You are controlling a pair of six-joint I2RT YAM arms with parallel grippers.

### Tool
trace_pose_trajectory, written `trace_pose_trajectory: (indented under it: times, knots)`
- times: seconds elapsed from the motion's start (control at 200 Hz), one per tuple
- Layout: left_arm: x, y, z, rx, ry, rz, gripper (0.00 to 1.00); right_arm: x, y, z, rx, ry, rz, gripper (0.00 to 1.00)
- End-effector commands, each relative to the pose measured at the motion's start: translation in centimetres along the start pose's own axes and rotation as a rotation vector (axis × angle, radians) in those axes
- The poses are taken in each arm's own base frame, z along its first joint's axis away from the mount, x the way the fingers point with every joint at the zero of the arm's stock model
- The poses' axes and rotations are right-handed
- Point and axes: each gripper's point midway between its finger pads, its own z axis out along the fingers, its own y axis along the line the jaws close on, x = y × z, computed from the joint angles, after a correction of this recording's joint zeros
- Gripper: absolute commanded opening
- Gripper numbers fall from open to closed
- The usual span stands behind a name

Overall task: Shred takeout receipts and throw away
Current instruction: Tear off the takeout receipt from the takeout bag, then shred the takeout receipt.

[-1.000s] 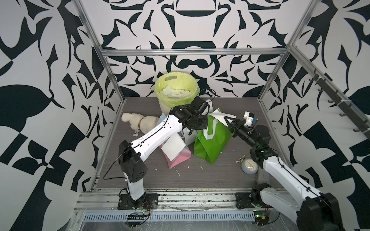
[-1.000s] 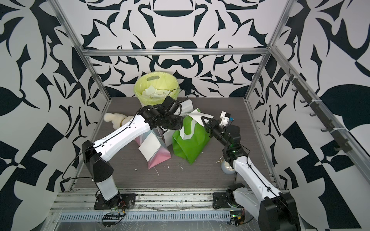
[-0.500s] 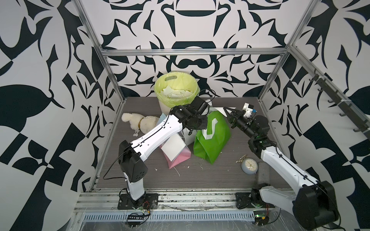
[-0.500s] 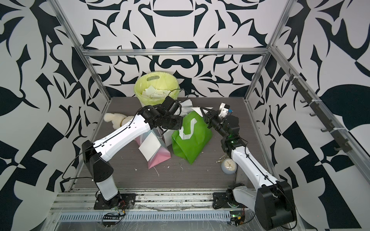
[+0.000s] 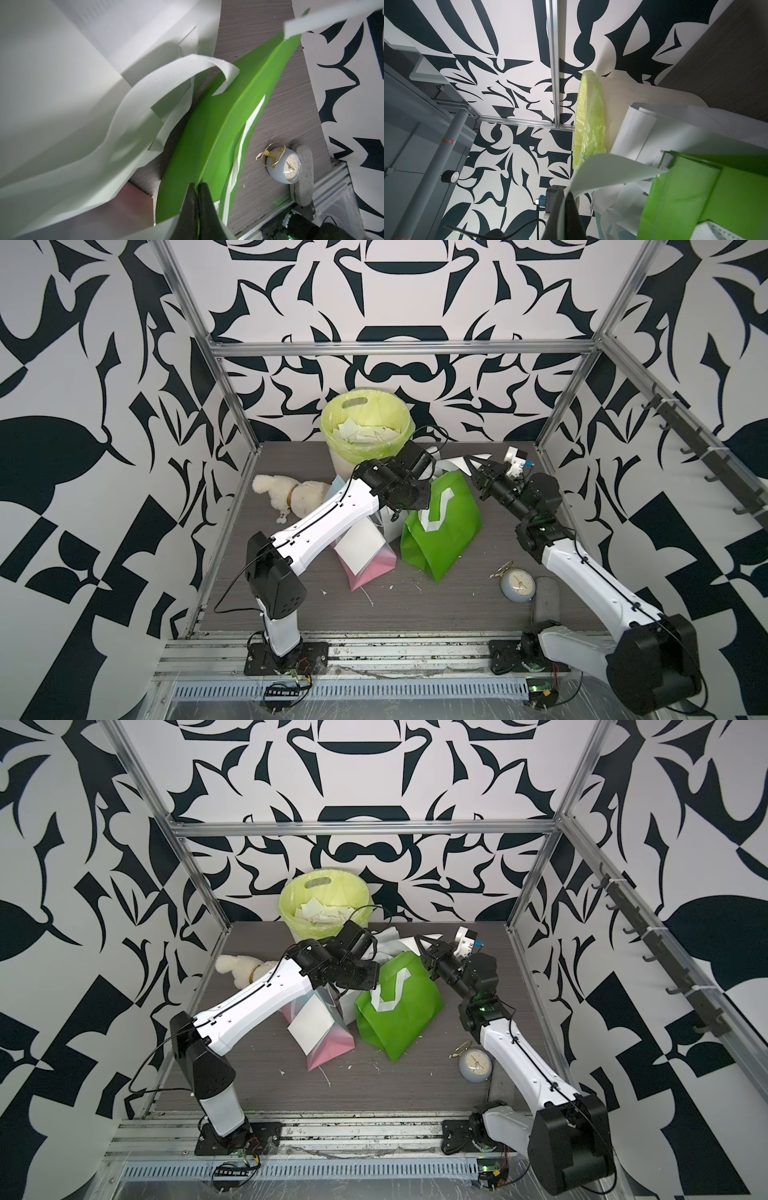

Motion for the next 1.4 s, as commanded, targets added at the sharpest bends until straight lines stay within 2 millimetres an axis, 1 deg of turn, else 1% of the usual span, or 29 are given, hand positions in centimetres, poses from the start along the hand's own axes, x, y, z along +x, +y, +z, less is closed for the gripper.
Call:
trace_pose_trajectory:
  times: [0.0, 0.295, 0.48, 0.57, 0.615, 0.635, 0.685, 0.76, 0.785, 0.815, 0.885, 0.955, 1.015, 1.08, 1.125, 1.135, 1.15, 1.155, 1.165, 1.18, 1.185, 1.195, 1.25, 1.32, 1.395]
  knots:
    - [1.1, 1.5, 0.8, -0.066, 0.041, 0.01, 0.0, -0.3, 6.2, -0.4, -0.162, -0.008, -0.078, 0.0]
    - [1.1, 1.6, 0.6, -0.067, 0.034, 0.016, 0.0, -0.2, 7.9, -0.8, -0.157, -0.003, -0.127, 0.0]
    - [0.7, 1.3, 0.2, -0.052, 0.016, 0.013, 0.0, -0.2, 8.3, -1.3, -0.112, -0.009, -0.19, 0.0]
    - [0.6, 0.7, -0.3, -0.021, 0.011, 0.011, 0.0, 0.0, 8.2, -1.8, -0.092, -0.01, -0.226, 0.0]
    - [0.4, 0.1, -0.7, 0.011, 0.009, 0.013, 0.09, 0.0, 7.9, -2.0, -0.066, -0.01, -0.251, 0.0]
    - [0.4, -0.2, -0.9, 0.027, 0.007, 0.014, 0.15, 0.1, 7.7, -2.1, -0.052, -0.008, -0.265, 0.0]
    - [0.2, -0.9, -1.6, 0.062, -0.006, 0.019, 0.35, 0.3, 7.2, -2.6, -0.018, -0.006, -0.309, 0.0]
    - [-0.3, -1.8, -3.0, 0.111, -0.041, 0.042, 0.56, 0.5, 6.5, -3.5, 0.025, -0.012, -0.406, 0.0]
    - [-0.3, -2.2, -3.5, 0.129, -0.05, 0.055, 0.61, 0.6, 6.4, -3.9, 0.036, -0.015, -0.449, 0.0]
    - [-0.3, -2.5, -4.2, 0.153, -0.065, 0.074, 0.65, 0.6, 6.2, -4.5, 0.057, -0.023, -0.499, 0.0]
    - [-0.7, -3.5, -5.7, 0.219, -0.131, 0.131, 0.7, 0.5, 5.6, -6.0, 0.112, -0.049, -0.633, 0.0]
    - [-0.7, -3.8, -7.4, 0.261, -0.204, 0.177, 0.71, 0.3, 5.4, -7.7, 0.152, -0.087, -0.781, 0.0]
    - [-0.8, -3.8, -9.1, 0.297, -0.279, 0.216, 0.71, 0.7, 6.0, -9.1, 0.135, -0.109, -0.917, 0.0]
    - [-0.8, -3.9, -10.9, 0.334, -0.376, 0.257, 0.72, 1.5, 6.7, -10.4, 0.099, -0.116, -1.045, 0.0]
    - [-0.6, -4.6, -12.6, 0.375, -0.448, 0.301, 0.74, 2.1, 6.8, -11.0, 0.072, -0.111, -1.118, 0.0]
    - [-0.5, -4.8, -13.1, 0.383, -0.464, 0.313, 0.75, 2.3, 6.6, -11.1, 0.068, -0.108, -1.131, 0.0]
    - [-0.3, -5.1, -13.2, 0.391, -0.478, 0.332, 0.76, 2.5, 6.5, -11.3, 0.057, -0.106, -1.152, 0.0]
    - [-0.2, -5.2, -13.9, 0.399, -0.496, 0.343, 0.77, 2.6, 6.5, -11.3, 0.054, -0.105, -1.159, 0.0]
    - [0.0, -5.6, -14.7, 0.417, -0.517, 0.369, 0.78, 2.7, 6.5, -11.4, 0.046, -0.105, -1.176, 0.0]
    - [0.3, -5.9, -15.3, 0.434, -0.54, 0.405, 0.83, 2.9, 6.4, -11.5, 0.036, -0.103, -1.197, 0.0]
    - [0.4, -6.1, -15.5, 0.441, -0.549, 0.419, 0.86, 3.0, 6.4, -11.5, 0.033, -0.102, -1.207, 0.0]
    - [0.6, -6.3, -15.8, 0.45, -0.562, 0.44, 0.9, 3.1, 6.3, -11.6, 0.027, -0.099, -1.22, 0.0]
    - [1.6, -7.1, -17.2, 0.483, -0.634, 0.524, 0.99, 3.9, 6.4, -11.8, -0.001, -0.071, -1.277, 0.0]
    - [2.5, -7.6, -18.4, 0.517, -0.685, 0.608, 0.99, 5.6, 6.8, -11.8, -0.069, 0.018, -1.296, 0.0]
    - [2.6, -7.8, -18.7, 0.52, -0.696, 0.645, 0.99, 8.1, 7.5, -11.8, -0.19, 0.141, -1.299, 0.0]
